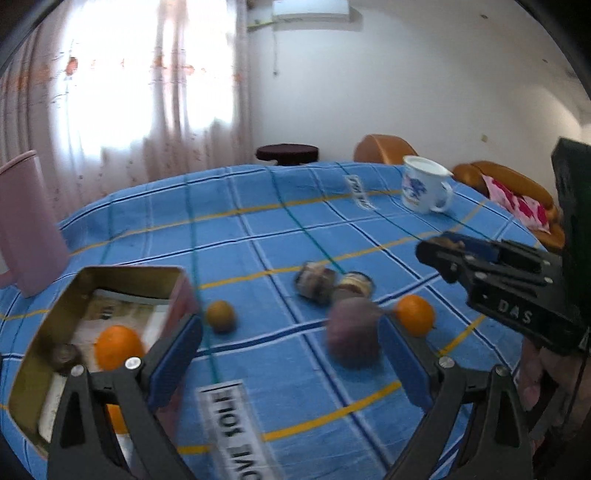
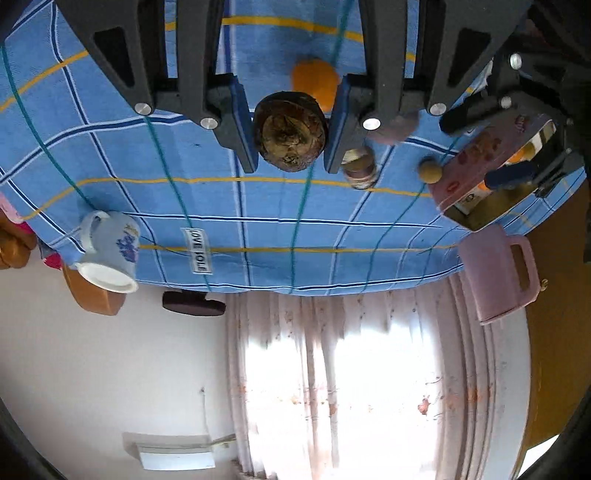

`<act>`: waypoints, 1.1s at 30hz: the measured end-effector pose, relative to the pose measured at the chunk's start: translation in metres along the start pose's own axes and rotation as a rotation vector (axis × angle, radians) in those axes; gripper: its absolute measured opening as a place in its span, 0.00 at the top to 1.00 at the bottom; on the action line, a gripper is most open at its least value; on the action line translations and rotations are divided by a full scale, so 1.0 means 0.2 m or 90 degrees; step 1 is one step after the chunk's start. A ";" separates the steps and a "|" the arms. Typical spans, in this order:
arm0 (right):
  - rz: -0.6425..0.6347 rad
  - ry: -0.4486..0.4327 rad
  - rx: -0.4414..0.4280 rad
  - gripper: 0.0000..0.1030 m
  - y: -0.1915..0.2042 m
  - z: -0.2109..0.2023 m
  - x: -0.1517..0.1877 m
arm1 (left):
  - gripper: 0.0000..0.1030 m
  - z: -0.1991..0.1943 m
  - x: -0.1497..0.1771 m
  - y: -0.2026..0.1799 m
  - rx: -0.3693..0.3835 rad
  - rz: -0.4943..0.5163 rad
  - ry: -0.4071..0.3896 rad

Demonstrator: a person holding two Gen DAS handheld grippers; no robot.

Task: Organize fruits
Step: 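Grasp a mangosteen with the right gripper while the left gripper grasps the purple fruit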

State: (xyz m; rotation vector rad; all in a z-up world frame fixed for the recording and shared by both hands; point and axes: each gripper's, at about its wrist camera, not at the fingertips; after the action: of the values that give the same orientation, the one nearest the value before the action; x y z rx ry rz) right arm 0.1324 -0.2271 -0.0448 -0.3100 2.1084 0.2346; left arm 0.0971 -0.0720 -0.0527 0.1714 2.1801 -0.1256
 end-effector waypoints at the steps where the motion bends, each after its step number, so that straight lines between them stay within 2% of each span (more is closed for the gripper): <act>1: 0.006 0.002 -0.001 0.62 -0.01 0.01 0.00 | 0.05 0.02 0.00 -0.02 0.004 0.005 0.008; 6: 0.004 -0.006 -0.003 0.62 -0.02 -0.01 0.01 | 0.06 0.11 -0.02 -0.09 0.032 0.024 0.049; 8: 0.000 -0.008 -0.003 0.62 -0.01 -0.01 0.01 | 0.11 0.15 -0.03 -0.10 0.042 0.028 0.075; 11: 0.001 -0.008 -0.004 0.62 -0.02 -0.01 0.01 | 0.19 0.22 -0.02 -0.14 0.067 0.042 0.119; 16: 0.002 -0.003 -0.015 0.62 -0.02 0.00 0.01 | 0.49 0.23 -0.01 -0.15 0.079 0.043 0.130; 20: 0.007 -0.009 -0.025 0.62 -0.03 -0.01 0.01 | 0.49 0.21 -0.01 -0.13 0.085 0.037 0.122; 33: 0.011 -0.047 -0.055 0.62 -0.05 -0.07 0.02 | 0.49 0.03 -0.03 -0.05 0.038 -0.005 -0.005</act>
State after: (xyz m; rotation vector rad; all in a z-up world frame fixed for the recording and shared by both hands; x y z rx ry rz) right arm 0.1219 -0.2402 -0.0418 -0.3303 2.0321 0.3430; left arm 0.1032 -0.0832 -0.0509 0.1963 2.1707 -0.1947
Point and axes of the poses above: each gripper's, at about its wrist camera, not at the fingertips, and z roughly the way its jaws point, y to its left, x to its underside, and after that the axes turned 1 degree about -z, right-handed
